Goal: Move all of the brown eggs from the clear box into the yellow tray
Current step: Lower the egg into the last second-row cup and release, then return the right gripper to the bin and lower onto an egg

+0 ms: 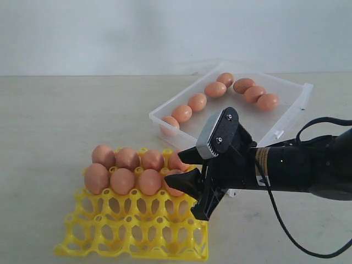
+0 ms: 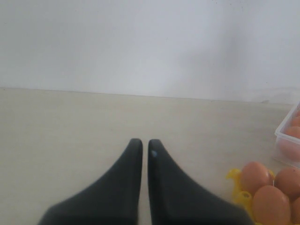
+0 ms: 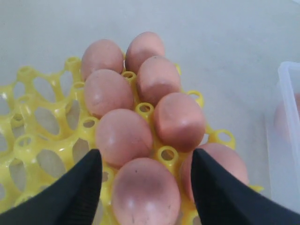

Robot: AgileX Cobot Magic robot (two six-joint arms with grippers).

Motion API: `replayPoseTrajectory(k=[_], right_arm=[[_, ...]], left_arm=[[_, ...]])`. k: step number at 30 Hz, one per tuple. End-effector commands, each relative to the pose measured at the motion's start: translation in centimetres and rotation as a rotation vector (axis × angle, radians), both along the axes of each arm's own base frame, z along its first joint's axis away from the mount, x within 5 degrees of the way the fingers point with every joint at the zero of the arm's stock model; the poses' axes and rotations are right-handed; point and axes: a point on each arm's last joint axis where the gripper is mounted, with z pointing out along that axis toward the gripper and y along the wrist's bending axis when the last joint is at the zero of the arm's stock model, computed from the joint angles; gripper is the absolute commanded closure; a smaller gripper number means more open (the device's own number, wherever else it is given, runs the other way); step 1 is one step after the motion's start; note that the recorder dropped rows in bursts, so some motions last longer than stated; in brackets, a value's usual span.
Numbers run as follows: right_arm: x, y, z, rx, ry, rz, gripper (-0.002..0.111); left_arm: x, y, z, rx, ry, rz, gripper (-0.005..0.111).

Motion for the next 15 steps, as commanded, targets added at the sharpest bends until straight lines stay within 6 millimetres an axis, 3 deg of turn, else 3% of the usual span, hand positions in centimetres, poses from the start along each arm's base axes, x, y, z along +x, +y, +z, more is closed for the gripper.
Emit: replayPoseTrajectory(k=[1,6,10,11,12,13,14,15], right_arm=[[0.1,0.3,0.7,0.066,-0.028,0.002,0.057],[0.7,0.5,4.7,0.430,-0.087,-0.082,0.057],[2.4,-2.5,9.3,0.661,-0.161,-0.491,0.057],[3.3,-3.7,10.1,0.640,-0.079,-0.674,0.057],[3.8,-3.9,10.3,0.594,-0.020,-0.735,0.057],[5.4,-4.0,10.9,0.365,0.114,-0.808,0.057],[6.1,-3.8,11.3,0.257,0.155,-0.808,0.057],[8.3,-3.5,12.5,0.034,0.221,-0.815,0.057]], left_arm=[[0.0,0.0,0.0,0.000,-0.005,0.005,0.103],[0.0,0.0,0.0,0.000,-0.005,0.005,0.103],[0.0,0.0,0.0,0.000,-0.005,0.005,0.103],[0.0,0.0,0.0,0.000,-0.005,0.005,0.103],[0.0,0.0,0.0,0.000,-0.005,0.005,0.103],[0.0,0.0,0.0,0.000,-0.005,0.005,0.103],[0.0,0.0,0.0,0.000,-0.005,0.005,0.103],[0.0,0.0,0.0,0.000,-0.005,0.005,0.103]])
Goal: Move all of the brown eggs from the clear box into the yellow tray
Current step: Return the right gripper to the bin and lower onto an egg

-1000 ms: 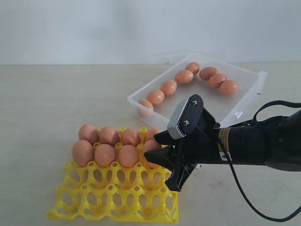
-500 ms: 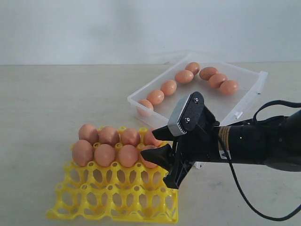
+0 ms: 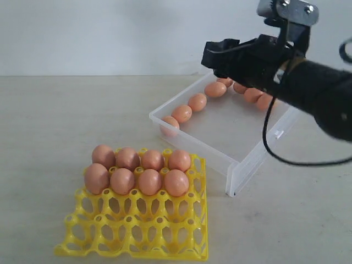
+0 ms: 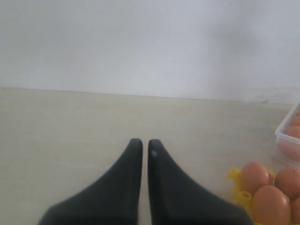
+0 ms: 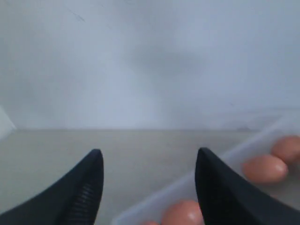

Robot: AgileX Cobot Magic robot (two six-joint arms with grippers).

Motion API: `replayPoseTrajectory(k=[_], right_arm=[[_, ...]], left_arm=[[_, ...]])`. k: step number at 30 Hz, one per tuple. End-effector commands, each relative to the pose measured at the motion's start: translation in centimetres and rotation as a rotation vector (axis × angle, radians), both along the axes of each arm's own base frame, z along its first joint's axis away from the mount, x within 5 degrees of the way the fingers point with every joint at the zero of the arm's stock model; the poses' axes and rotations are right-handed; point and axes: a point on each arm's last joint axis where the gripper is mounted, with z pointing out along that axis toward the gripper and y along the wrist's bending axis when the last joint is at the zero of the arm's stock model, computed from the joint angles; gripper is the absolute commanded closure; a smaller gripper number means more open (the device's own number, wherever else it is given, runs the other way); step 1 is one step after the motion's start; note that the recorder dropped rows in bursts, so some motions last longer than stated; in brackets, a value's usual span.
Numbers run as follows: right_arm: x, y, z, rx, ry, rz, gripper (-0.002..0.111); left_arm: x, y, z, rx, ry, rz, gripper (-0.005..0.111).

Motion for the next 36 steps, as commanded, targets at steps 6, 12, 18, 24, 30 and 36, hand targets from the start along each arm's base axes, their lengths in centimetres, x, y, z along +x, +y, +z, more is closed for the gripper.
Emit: replayPoseTrajectory(k=[6,12,18,24,30,36], right_arm=[[13.6,-0.8,5.3,-0.444,0.759,-0.028,0.057],[16.1,0.1,1.2,-0.401,0.988,0.232,0.057],[17.2,0.3,-2.6,-0.306,1.065,0.212,0.057],[19.2,0.4,-2.8,-0.054,0.976,-0.005,0.057],[20.4,0.6,-5.3,0.200,1.034,-0.184,0.057],[20.7,0.5,-7.3,0.300,1.098,-0.275,0.057]], left_arm=[[0.0,0.0,0.0,0.000,-0.005,0.005,0.103],[0.0,0.0,0.0,0.000,-0.005,0.005,0.103],[0.0,0.0,0.0,0.000,-0.005,0.005,0.103],[0.0,0.0,0.0,0.000,-0.005,0.005,0.103],[0.0,0.0,0.0,0.000,-0.005,0.005,0.103],[0.0,0.0,0.0,0.000,-0.005,0.005,0.103]])
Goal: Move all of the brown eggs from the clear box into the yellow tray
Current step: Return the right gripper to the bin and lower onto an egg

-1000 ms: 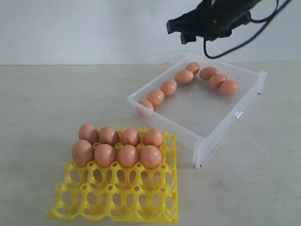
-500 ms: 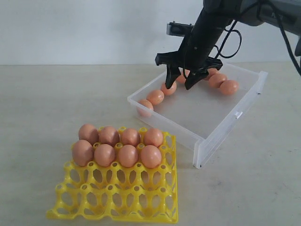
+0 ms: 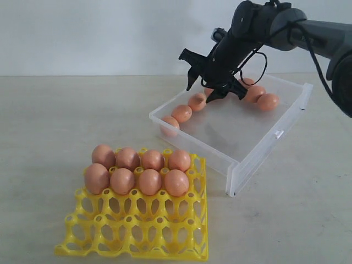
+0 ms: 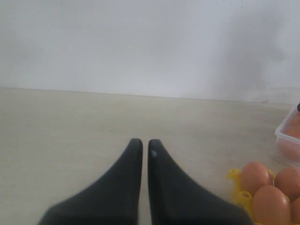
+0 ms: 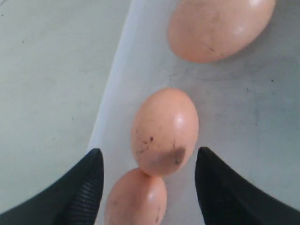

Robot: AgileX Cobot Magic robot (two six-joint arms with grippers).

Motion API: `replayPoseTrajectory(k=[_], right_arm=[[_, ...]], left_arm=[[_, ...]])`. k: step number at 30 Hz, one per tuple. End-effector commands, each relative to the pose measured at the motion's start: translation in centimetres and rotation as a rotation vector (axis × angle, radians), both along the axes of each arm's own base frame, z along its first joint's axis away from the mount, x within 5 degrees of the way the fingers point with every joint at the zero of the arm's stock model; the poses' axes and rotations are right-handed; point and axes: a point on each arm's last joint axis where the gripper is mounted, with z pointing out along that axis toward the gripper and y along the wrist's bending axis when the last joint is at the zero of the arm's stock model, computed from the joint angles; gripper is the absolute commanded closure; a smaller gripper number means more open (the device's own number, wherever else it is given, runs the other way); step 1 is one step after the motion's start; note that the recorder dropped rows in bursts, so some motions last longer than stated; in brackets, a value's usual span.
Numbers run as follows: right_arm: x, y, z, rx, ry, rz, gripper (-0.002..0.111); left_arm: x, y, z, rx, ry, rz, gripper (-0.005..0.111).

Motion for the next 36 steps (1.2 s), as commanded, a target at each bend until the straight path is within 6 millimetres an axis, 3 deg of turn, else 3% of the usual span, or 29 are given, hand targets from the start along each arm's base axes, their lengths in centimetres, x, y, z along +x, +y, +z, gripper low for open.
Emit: replayPoseTrajectory(k=[1,9,21,23,28,36], right_arm=[[0.6,-0.5,-0.6,0.033,0.003,-0.094,0.057],[1.6,-0.5,-1.3,0.051,-0.084,-0.141,0.057],[1.5,-0.4,-4.8,0.050,0.002,-0.150,0.057],[1.5,-0.4,-5.1,0.048,0.009,-0.149,0.065],[1.3,-0.4,-5.2,0.046,0.028,-0.143,0.109],[0.8,-0.4,-4.5,-0.014,0.035,-0.032,0.108]], left_arm=[[0.0,0.0,0.0,0.000,-0.005,0.005,0.103],[0.0,0.0,0.0,0.000,-0.005,0.005,0.103],[0.0,0.0,0.0,0.000,-0.005,0.005,0.103],[0.0,0.0,0.0,0.000,-0.005,0.005,0.103],[0.0,0.0,0.0,0.000,-0.005,0.005,0.103],[0.0,0.0,0.0,0.000,-0.005,0.005,0.103]])
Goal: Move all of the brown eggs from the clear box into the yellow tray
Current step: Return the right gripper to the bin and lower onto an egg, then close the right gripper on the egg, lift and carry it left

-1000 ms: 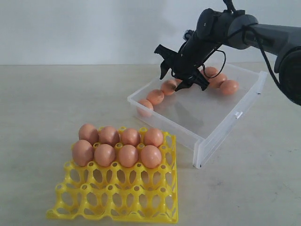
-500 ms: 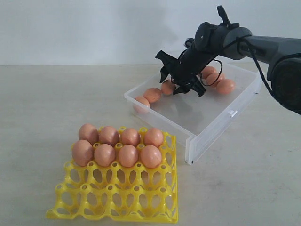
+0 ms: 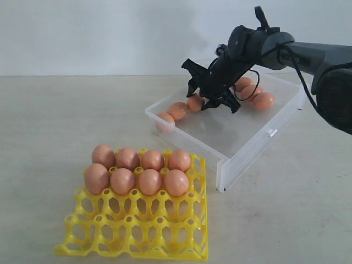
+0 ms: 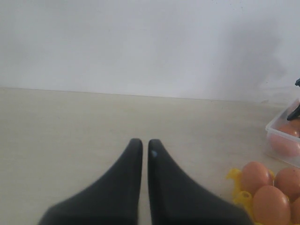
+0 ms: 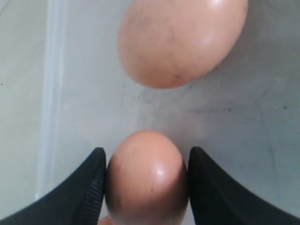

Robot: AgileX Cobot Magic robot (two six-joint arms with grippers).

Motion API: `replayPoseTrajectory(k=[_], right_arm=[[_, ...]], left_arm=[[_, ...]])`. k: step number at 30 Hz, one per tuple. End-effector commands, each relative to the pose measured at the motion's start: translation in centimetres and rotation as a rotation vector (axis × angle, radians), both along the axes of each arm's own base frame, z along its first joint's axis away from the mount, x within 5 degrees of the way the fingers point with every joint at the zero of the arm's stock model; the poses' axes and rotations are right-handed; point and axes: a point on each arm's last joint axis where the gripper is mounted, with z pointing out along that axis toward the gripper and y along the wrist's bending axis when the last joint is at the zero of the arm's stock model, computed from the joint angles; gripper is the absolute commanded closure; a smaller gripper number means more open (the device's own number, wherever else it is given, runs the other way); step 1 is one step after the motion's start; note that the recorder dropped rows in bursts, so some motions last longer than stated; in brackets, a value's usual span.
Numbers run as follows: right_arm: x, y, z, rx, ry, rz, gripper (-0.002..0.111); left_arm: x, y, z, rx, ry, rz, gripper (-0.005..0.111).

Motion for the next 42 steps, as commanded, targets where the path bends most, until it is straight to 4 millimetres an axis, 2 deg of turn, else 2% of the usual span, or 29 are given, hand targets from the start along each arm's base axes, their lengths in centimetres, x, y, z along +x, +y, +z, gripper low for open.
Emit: replayPoseTrajectory(k=[1,5,9,11,13,16,18,23,27,31,34,38,40,42], right_arm=[[-0.5,-0.5,0.1,-0.088,0.015,0.123,0.108],[-0.7,-1.0,3.0,-0.252,-0.058,0.191,0.108],[-1.4,-1.0,7.7,-0.527,-0.151,0.164,0.108],[-1.8,-0.4,10.0,-0.644,-0.219,0.156,0.108],[-2.3,0.4,12.1,-0.651,-0.279,0.122,0.108],[-3.0,2.1,14.1,-0.613,-0.348,0.101,0.108],[-3.5,2.8,15.1,-0.667,-0.384,0.122,0.108],[-4.0,1.7,16.2,-0.746,-0.354,0.136,0.108],[-4.7,1.8,17.6,-0.697,-0.443,0.319,0.108],[-6.3,2.2,18.5,-0.649,-0.566,0.548,0.108],[-7.9,1.6,17.8,-0.600,-0.561,0.667,0.108],[-10.2,0.0,16.0,-0.524,-0.544,0.780,0.108],[-11.9,0.1,15.1,-0.475,-0.565,0.877,0.108],[-14.2,1.1,14.3,-0.436,-0.608,1.049,0.108]], left_arm=[[0.0,0.0,0.0,0.000,-0.005,0.005,0.103],[0.0,0.0,0.0,0.000,-0.005,0.005,0.103],[0.0,0.0,0.0,0.000,-0.005,0.005,0.103],[0.0,0.0,0.0,0.000,-0.005,0.005,0.103],[0.0,0.0,0.0,0.000,-0.005,0.005,0.103],[0.0,0.0,0.0,0.000,-0.005,0.005,0.103],[0.0,0.0,0.0,0.000,-0.005,0.005,0.103],[0.0,0.0,0.0,0.000,-0.005,0.005,0.103],[0.0,0.0,0.0,0.000,-0.005,0.005,0.103],[0.0,0.0,0.0,0.000,-0.005,0.005,0.103],[0.0,0.0,0.0,0.000,-0.005,0.005,0.103],[0.0,0.0,0.0,0.000,-0.005,0.005,0.103],[0.0,0.0,0.0,0.000,-0.005,0.005,0.103],[0.0,0.0,0.0,0.000,-0.005,0.005,0.103]])
